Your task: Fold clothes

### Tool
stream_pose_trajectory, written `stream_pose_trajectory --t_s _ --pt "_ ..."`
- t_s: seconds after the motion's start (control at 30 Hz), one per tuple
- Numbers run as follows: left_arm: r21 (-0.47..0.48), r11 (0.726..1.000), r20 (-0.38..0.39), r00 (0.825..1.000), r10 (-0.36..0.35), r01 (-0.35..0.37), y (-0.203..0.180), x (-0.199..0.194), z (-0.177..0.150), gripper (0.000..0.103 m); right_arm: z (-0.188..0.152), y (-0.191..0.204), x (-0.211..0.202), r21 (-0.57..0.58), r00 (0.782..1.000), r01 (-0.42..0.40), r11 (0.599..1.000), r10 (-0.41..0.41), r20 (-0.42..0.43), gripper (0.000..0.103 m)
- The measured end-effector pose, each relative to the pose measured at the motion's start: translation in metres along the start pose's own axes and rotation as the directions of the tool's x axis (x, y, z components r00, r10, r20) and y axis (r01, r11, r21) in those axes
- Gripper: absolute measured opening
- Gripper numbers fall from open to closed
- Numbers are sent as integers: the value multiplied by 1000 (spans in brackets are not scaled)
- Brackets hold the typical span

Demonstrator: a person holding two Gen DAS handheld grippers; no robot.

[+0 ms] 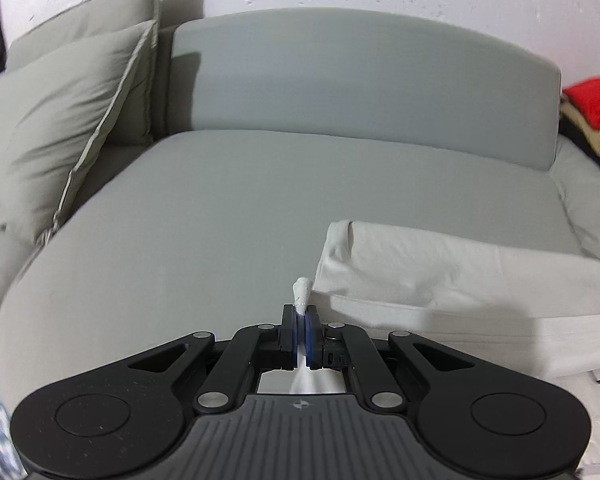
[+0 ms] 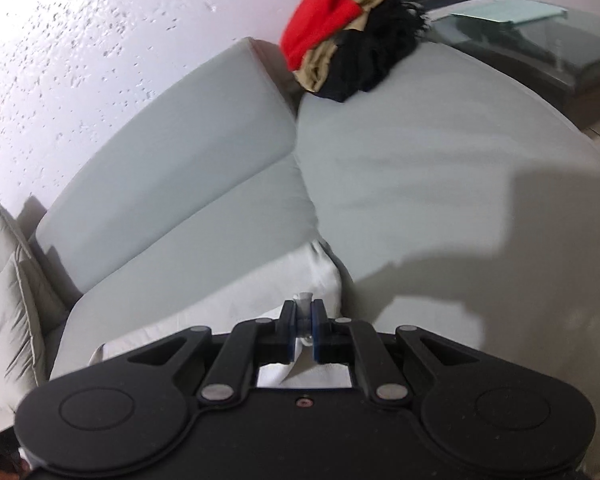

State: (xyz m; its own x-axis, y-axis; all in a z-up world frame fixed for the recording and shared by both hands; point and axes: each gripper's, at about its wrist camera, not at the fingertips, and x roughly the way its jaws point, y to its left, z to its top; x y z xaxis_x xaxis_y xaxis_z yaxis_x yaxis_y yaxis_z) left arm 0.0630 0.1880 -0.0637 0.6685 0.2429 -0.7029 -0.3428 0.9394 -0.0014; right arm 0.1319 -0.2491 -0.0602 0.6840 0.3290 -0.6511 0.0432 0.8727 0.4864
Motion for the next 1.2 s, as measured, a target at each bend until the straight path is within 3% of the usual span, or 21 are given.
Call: stream_pose_trajectory --t_s 0.2,0.3,0.4,0.43,0.5,0.53,0.57,0.73,0.9,0.97,1.0,1.1,1.2 --pt "-6 1000 27 1000 4 -4 19 -12 -10 3 -4 -13 -13 20 999 23 1000 -23 42 7" --pt "11 1000 -55 998 19 -19 18 9 -23 4 -9 -21 -6 26 998 60 998 -60 18 7" --pt "58 997 -123 990 63 -56 15 19 -37 12 -19 -24 10 -7 991 113 994 -113 -78 9" --pt "73 995 -119 990 74 -66 16 15 -40 19 -21 -26 12 -4 988 119 993 -119 -99 13" --pt "91 992 -103 990 92 -83 21 6 -47 24 -22 -30 3 19 990 115 993 -113 -81 18" --pt "83 993 -82 993 90 -83 25 -1 -49 24 -22 -30 -5 21 992 109 994 -107 -64 28" --pt "74 994 -58 995 79 -75 29 -10 -51 24 -21 -29 -13 14 994 97 995 -96 -44 35" --pt "35 999 36 999 -38 36 26 -37 -49 25 -16 -7 -27 -65 999 -2 998 -1 -43 45" --pt "154 980 -28 992 -121 124 -21 -22 -44 30 -19 22 20 -118 974 -79 990 52 -219 42" --pt "224 964 -57 990 -131 141 -37 -13 -45 30 -20 26 36 -107 963 -90 990 59 -263 26" --pt "247 958 -53 990 -133 142 -43 -10 -43 31 -20 28 43 -99 957 -95 991 63 -283 25" --pt "286 949 -25 991 -128 130 -54 3 -29 38 -15 31 58 -93 951 -74 993 42 -307 25" --pt "305 943 -68 991 -118 133 -67 33 -11 42 -8 34 71 -89 945 -42 995 10 -327 32"
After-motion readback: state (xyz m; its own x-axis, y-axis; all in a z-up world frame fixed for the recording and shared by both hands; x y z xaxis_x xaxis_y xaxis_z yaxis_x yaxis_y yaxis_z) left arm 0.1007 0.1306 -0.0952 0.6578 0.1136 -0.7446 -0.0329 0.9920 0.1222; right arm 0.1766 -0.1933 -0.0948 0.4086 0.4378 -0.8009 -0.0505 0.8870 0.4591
